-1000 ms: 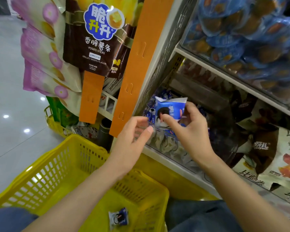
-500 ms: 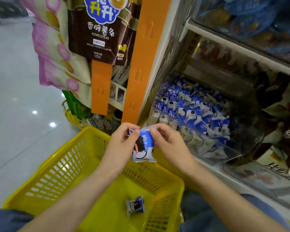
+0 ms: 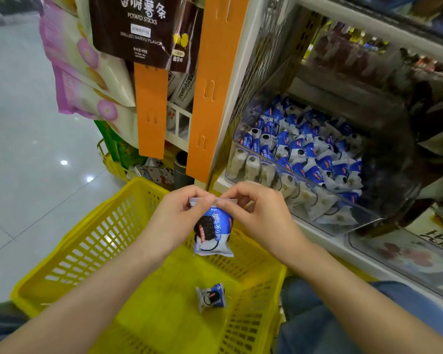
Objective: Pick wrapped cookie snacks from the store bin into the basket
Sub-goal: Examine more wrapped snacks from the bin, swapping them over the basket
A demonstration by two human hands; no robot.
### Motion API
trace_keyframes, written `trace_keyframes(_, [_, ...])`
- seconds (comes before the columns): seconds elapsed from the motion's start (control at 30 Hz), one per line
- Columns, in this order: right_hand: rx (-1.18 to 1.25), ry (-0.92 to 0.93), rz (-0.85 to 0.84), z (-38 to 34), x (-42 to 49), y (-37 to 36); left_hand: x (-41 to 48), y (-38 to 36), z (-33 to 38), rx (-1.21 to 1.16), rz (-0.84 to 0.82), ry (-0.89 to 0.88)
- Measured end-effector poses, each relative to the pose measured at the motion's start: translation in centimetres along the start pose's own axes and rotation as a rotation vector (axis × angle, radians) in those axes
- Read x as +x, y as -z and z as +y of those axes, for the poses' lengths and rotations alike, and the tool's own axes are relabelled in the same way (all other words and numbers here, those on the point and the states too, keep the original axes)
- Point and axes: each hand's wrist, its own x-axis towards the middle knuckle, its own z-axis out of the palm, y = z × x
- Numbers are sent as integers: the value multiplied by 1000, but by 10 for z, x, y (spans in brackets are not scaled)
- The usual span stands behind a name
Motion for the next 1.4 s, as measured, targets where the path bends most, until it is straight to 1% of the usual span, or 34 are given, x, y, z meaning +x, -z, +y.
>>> trace_keyframes(0.07, [-97,90,4,-2,-2,0,-2,-1,1,-68,-4,57])
trace_keyframes(0.17, [-415,318,31,-2,-6,2,-5,-1,1,-153,-25,141])
trace_keyframes(0.2, [-441,340,37,-1,-7,1,-5,-1,0,-173,-33,158])
trace_keyframes(0.23, [-395,313,34,-1,-7,1,-6,-1,0,-188,-43,169])
trace_keyframes(0.3, [-203,196,39,0,-6,-2,-7,1,0,-200,-67,181])
trace_keyframes(0.37, [-45,38,103,2,-2,-4,-8,2,-2,-191,-71,208])
trace_keyframes(0.4, [56,-60,130,3,1,-5,-9,2,-2,-182,-47,219])
trace_keyframes(0.47, [295,-264,146,5,6,-5,-9,2,-3,-171,56,191])
trace_keyframes(0.5, [399,-354,119,6,8,-4,-8,1,-3,-174,120,161])
trace_keyframes(0.57, [520,-478,-24,8,9,-2,-7,3,-4,-194,230,100])
trace_keyframes(0.6, [509,-510,-124,9,8,-2,-6,4,-4,-202,263,77])
trace_keyframes(0.67, [363,-509,-287,12,4,-3,-5,6,-5,-182,280,39])
trace_keyframes(0.7, [288,-493,-316,11,3,-4,-5,6,-5,-148,271,22])
trace_keyframes(0.77, [265,-467,-268,7,1,-4,-4,5,-6,-86,239,-14])
trace_keyframes(0.87, [395,-460,-185,4,0,-3,-3,4,-6,-95,260,-37])
trace_keyframes(0.97, [687,-563,-238,0,-2,-4,-2,5,-5,-199,327,-2])
trace_keyframes(1.0, [732,-589,-264,-1,-3,-5,-2,5,-5,-211,331,8])
trace_keyframes(1.03, [683,-578,-274,-1,-5,-7,-2,5,-5,-196,324,10])
trace_keyframes(1.07, [531,-521,-258,1,-5,-9,-2,4,-6,-155,312,6])
trace_keyframes(1.1, [349,-435,-213,3,-5,-11,-2,3,-8,-85,299,-9])
trace_keyframes(1.13, [222,-342,-153,4,-5,-12,-2,3,-9,5,285,-37])
trace_keyframes(1.17, [176,-256,-98,3,-5,-14,-3,2,-11,103,266,-79])
trace_keyframes(1.2, [191,-194,-65,2,-5,-14,-4,1,-11,196,242,-131])
trace_keyframes(1.27, [217,-125,-49,0,-4,-14,-9,-1,-11,342,202,-235])
trace_keyframes(1.33, [187,-110,-64,1,-4,-14,-12,-3,-10,387,184,-287])
trace_keyframes(1.4, [197,-136,-84,3,-3,-14,-14,-3,-10,384,177,-307])
